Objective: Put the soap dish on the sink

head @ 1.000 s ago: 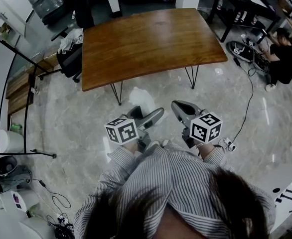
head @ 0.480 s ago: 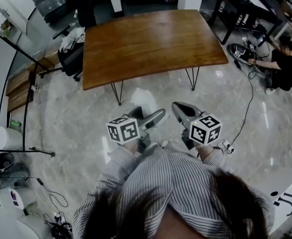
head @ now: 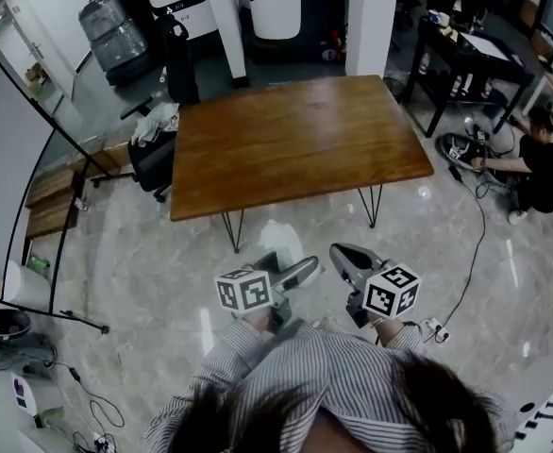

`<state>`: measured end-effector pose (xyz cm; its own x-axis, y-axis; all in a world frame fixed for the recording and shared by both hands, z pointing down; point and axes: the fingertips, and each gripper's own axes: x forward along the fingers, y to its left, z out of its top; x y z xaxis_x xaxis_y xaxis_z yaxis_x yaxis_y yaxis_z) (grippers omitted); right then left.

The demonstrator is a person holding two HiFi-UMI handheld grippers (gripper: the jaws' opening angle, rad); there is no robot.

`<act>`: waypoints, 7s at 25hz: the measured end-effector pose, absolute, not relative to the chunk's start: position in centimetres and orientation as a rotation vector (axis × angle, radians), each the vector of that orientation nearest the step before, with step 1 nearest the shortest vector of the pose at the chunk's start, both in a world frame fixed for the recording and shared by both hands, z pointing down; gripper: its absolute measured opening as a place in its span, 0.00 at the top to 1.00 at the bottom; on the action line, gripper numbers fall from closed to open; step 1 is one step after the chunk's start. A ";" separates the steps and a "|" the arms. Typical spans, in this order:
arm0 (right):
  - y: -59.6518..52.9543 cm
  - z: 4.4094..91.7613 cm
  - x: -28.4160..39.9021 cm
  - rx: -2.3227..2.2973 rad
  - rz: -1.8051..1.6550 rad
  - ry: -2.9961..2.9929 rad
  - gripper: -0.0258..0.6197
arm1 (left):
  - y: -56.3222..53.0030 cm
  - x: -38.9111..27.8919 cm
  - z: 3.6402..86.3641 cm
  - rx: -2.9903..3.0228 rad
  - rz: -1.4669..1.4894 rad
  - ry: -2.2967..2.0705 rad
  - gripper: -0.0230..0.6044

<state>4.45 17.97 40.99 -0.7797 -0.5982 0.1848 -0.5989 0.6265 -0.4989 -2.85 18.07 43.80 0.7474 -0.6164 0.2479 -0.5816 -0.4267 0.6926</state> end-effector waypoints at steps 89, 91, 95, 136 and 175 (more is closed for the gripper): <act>-21.8 53.6 1.7 1.231 1.304 -2.436 0.96 | -30.7 -9.0 62.1 2.115 1.547 -0.461 0.22; -21.8 53.5 2.2 1.245 1.308 -2.433 0.96 | -31.1 -9.0 62.3 2.126 1.637 -0.458 0.22; -21.7 53.8 3.1 1.265 1.324 -2.422 0.96 | -31.2 -8.2 63.2 2.147 1.800 -0.411 0.22; -22.4 48.9 1.4 1.072 1.222 -2.585 0.96 | -29.7 -9.4 52.0 2.427 1.204 -1.013 0.44; -20.0 47.8 -0.7 0.901 0.929 -2.598 0.96 | -20.1 -7.0 50.0 1.995 0.113 -0.953 0.96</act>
